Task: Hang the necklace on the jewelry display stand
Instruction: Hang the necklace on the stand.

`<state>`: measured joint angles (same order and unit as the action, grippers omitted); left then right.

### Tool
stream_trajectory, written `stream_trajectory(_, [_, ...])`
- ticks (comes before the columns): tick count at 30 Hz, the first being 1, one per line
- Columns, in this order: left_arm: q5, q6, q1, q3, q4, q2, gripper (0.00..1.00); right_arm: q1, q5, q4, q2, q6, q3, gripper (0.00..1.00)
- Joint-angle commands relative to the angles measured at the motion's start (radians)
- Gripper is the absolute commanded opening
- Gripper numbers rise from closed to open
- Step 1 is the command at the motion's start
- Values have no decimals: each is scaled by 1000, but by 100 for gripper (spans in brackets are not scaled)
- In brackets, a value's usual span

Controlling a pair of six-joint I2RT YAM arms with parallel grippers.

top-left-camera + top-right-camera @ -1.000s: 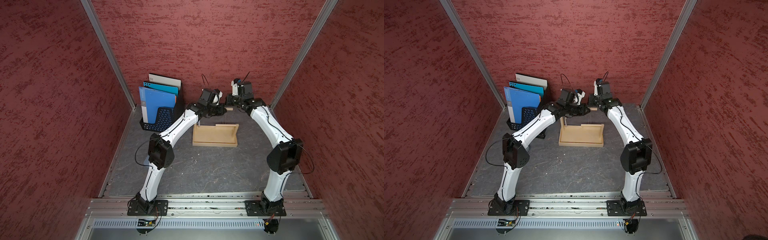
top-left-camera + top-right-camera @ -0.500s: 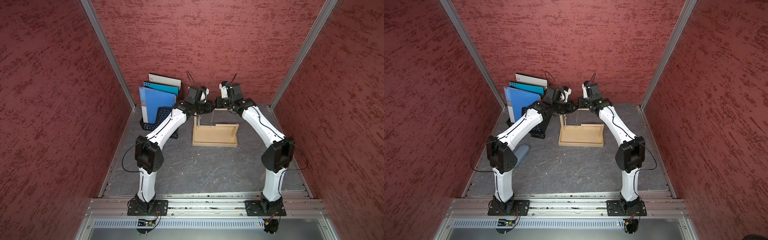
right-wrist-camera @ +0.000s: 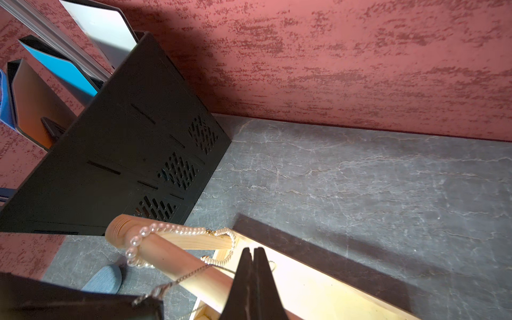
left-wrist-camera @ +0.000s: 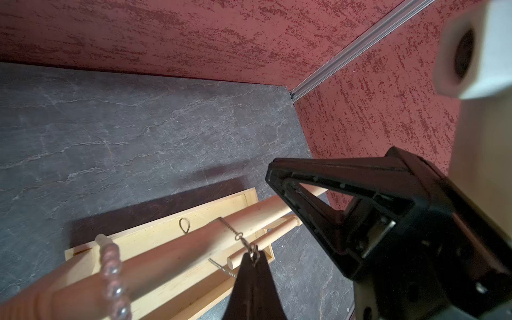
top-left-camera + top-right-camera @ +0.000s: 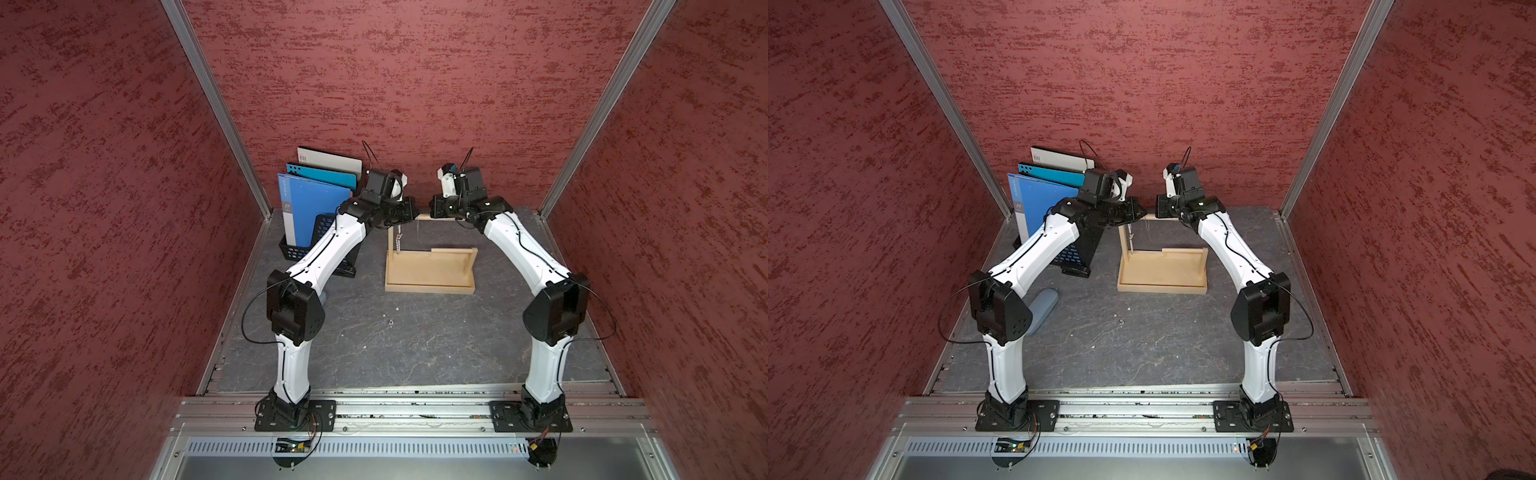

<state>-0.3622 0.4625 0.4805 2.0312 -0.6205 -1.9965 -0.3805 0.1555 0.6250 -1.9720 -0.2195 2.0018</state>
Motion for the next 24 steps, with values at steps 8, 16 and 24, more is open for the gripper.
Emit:
stream_trajectory(8, [-18, -18, -5, 26, -28, -39, 1, -17, 24, -5, 24, 6, -46, 0])
stream_trajectory(16, [-22, -18, -5, 30, -34, -52, 6, -23, 19, -20, 58, 9, -90, 0])
stream_trajectory(24, [-15, -19, -6, 30, -38, -56, 8, -23, 14, -28, 80, 10, -116, 0])
